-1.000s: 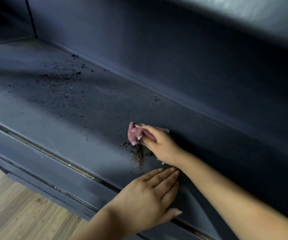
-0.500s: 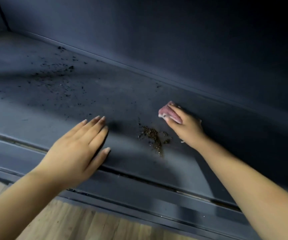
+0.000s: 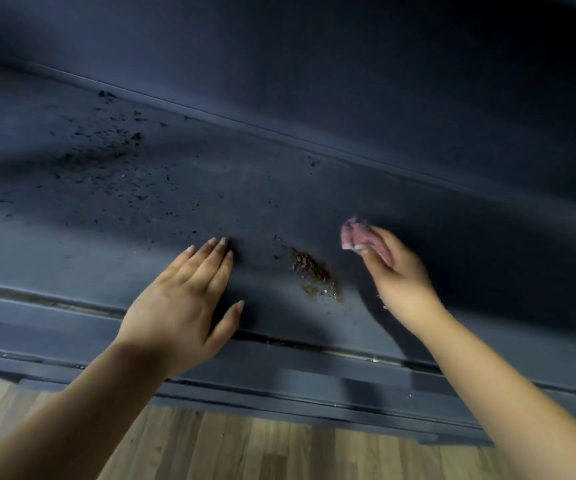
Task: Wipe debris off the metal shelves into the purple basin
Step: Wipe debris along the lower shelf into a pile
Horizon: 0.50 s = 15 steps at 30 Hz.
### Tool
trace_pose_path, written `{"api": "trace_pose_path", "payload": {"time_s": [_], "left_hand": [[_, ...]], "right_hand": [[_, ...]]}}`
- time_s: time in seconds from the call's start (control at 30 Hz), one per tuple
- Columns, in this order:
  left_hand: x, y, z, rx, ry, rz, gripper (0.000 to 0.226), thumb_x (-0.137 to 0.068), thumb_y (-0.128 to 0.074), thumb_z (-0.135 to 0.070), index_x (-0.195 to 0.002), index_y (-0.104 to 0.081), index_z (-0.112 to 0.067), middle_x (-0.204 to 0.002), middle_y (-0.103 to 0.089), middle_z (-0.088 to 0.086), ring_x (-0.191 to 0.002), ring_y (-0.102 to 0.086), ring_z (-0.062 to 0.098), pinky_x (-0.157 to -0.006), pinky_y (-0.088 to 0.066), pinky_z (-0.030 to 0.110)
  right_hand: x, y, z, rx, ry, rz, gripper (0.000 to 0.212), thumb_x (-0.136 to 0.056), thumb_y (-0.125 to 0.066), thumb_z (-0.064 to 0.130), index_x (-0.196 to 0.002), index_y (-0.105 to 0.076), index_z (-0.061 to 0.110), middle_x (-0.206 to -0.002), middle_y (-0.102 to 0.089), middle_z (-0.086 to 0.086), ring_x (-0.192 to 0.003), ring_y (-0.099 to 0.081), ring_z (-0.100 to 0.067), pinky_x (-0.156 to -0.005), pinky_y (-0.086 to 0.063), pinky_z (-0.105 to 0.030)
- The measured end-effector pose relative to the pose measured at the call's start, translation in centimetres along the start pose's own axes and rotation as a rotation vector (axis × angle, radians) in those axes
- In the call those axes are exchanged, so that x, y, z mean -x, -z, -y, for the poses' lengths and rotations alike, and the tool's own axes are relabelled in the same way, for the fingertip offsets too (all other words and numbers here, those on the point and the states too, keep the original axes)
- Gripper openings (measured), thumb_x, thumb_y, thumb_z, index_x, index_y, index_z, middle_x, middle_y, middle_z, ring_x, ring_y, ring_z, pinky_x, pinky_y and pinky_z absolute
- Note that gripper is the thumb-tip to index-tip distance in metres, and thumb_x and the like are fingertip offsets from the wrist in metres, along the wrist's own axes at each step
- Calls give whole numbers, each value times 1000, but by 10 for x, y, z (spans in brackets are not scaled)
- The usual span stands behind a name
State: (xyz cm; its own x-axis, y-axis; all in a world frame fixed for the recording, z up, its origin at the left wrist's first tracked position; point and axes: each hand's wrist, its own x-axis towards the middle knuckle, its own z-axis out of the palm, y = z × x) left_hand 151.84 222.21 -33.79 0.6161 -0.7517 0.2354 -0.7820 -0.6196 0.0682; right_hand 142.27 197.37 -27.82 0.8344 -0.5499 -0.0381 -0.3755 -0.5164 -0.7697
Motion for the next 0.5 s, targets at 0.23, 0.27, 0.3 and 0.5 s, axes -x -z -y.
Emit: {"api": "trace_pose_path", "payload": {"time_s": [0.23,0.27,0.3,0.5], "left_hand": [[0,-2,0,11,-2,2,70,-92,-30,-44,-128,-52,11,-135,-51,26,-127,-49,37,-113,-11,29],[0,-2,0,16,-4,0,70,-92,-30,-45,-128,-52,11,-135,-51,26,-126,-49,37,-113,-11,29],[0,-1,0,18,-7,-1,72,-95,-26,-47,-128,-52,11,-135,-50,26,-126,-49,37,-113,-10,29],[0,3,0,12,-12,3,81,-98,-10,-52,-128,-52,11,-135,-51,26,-126,-49,36,-113,-9,27]], "right_hand": [[9,-51,10,256,97,-193,27,-91,-47,24,-112,-63,20,-115,-65,-1,-114,-57,-23,-102,-37,-40],[12,-64,21,251,150,-182,29,-88,-45,25,-108,-64,17,-109,-67,-3,-108,-59,-25,-98,-40,-42],[15,-75,29,234,183,-159,31,-86,-44,26,-107,-65,16,-106,-67,-4,-105,-60,-26,-95,-42,-43],[23,-65,30,-169,89,-43,28,-96,-49,19,-116,-58,37,-107,-66,19,-103,-61,-5,-98,-45,-33]]}}
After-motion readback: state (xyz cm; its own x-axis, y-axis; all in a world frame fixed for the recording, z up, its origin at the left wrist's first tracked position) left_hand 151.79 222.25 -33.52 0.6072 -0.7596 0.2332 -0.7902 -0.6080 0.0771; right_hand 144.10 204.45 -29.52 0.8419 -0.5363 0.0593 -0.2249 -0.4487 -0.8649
